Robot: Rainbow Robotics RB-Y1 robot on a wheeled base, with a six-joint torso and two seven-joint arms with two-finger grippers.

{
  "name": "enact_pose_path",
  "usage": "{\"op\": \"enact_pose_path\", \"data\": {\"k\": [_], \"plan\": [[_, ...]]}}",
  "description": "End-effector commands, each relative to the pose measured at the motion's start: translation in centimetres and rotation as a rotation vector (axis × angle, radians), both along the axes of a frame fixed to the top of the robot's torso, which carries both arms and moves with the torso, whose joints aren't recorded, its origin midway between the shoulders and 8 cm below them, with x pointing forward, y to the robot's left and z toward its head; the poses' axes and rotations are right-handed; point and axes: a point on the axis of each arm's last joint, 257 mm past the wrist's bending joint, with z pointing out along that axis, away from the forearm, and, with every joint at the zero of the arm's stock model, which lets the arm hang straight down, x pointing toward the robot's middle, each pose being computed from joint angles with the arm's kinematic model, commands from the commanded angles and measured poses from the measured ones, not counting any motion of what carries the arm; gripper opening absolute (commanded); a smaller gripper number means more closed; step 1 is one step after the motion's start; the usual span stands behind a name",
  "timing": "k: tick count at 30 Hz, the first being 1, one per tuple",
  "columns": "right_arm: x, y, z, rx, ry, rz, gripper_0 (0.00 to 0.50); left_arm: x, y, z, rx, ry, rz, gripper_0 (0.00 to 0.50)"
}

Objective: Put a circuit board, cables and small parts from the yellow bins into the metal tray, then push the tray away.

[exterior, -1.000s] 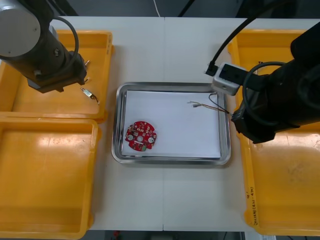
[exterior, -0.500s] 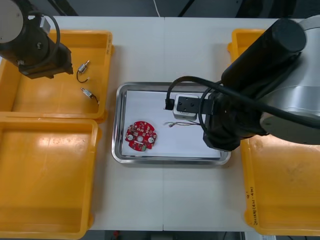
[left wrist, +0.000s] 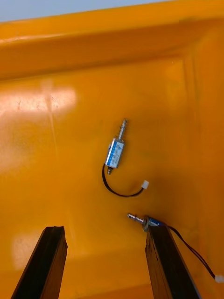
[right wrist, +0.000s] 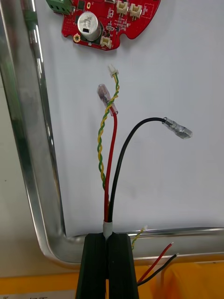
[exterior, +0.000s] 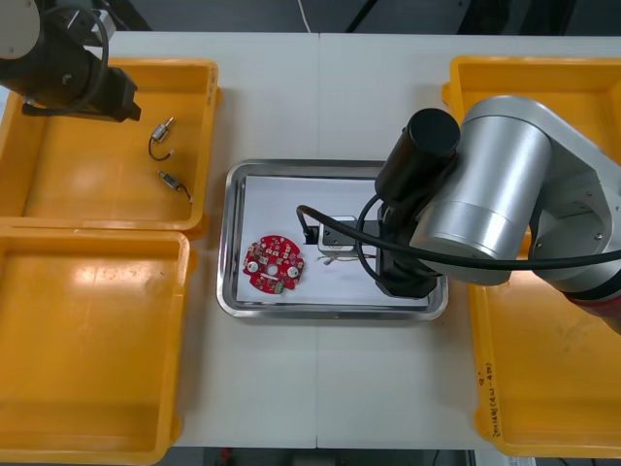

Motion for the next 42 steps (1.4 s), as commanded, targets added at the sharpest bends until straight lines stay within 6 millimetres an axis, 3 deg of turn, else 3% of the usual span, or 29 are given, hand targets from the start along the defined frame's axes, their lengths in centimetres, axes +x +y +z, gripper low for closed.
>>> {"op": "enact_pose_path", "data": {"k": [1, 9, 19, 29, 30, 32, 35, 37, 42], "plan": [[1.4, 1.6, -0.1, 0.012, -0.043, 0.032, 0.0, 3.0, -1.9, 2.6, 0.023, -0.093, -0.059, 0.5], [1.9, 1.2, -3.3, 0.03, -0.001, 0.009, 0.0, 6.0, -3.6, 0.6, 0.061, -0.137, -0.127, 0.5], [1.6, 0.4, -7.5, -0.016, 0.03, -0.007, 0.0, 7.0, -4.7, -1.7, 0.13, -0.164, -0.166, 0.5], [1.2, 0.5, -8.3, -0.015, 0.046, -0.01, 0.0, 7.9, -3.5, -3.6, 0.162, -0.184, -0.158, 0.5], [1.3, 0.5, -8.2, -0.013, 0.043, -0.011, 0.025, 7.9, -3.6, -3.8, 0.159, -0.185, -0.159, 0.5], [1.6, 0.7, -8.1, -0.01, 0.032, -0.006, 0.29, 7.9, -3.5, -4.1, 0.157, -0.18, -0.157, 0.5], [2.0, 1.0, -7.9, 0.003, 0.014, -0.002, 0.46, 7.9, -3.7, -4.2, 0.15, -0.178, -0.158, 0.5], [2.2, 1.2, -7.7, 0.009, 0.003, 0.001, 0.5, 7.8, -3.7, -4.3, 0.149, -0.174, -0.158, 0.5], [2.6, 1.4, -7.2, 0.017, -0.013, 0.003, 0.5, 7.6, -3.6, -5.2, 0.145, -0.165, -0.157, 0.5]]}}
